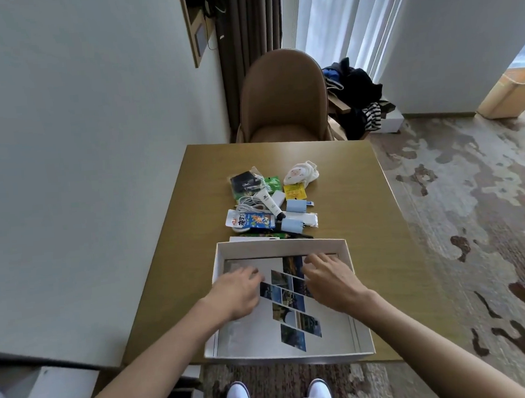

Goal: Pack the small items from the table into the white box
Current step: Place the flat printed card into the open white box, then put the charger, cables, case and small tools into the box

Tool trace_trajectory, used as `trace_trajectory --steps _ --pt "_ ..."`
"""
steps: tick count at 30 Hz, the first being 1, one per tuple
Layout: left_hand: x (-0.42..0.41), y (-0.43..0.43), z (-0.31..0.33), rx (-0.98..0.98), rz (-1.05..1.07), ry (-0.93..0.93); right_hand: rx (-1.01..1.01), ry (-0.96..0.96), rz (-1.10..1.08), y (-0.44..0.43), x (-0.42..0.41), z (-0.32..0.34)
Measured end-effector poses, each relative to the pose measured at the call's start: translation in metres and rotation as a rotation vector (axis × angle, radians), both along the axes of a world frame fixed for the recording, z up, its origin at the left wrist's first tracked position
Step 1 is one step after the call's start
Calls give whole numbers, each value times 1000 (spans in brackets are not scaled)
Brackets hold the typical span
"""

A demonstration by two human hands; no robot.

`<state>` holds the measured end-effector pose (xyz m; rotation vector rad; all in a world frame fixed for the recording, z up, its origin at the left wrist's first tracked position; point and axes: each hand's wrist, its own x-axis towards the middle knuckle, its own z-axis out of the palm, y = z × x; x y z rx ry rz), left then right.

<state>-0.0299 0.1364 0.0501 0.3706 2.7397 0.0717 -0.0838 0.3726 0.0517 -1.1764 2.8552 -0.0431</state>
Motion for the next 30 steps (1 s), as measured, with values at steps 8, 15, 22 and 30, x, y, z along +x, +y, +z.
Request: trace_trajectory --steps 8,15,22,30 --pt "-2 9 -12 51 111 -97 -73 -201 80 2 -19 5" --pt "-14 -4 17 499 395 259 -386 -305 -75 -19 -76 37" --pt "-70 -38 22 670 452 297 -366 -410 -319 -46 -124 10" --pt "-134 -62 -10 554 432 148 56 -464 -378 -79 -175 -34"
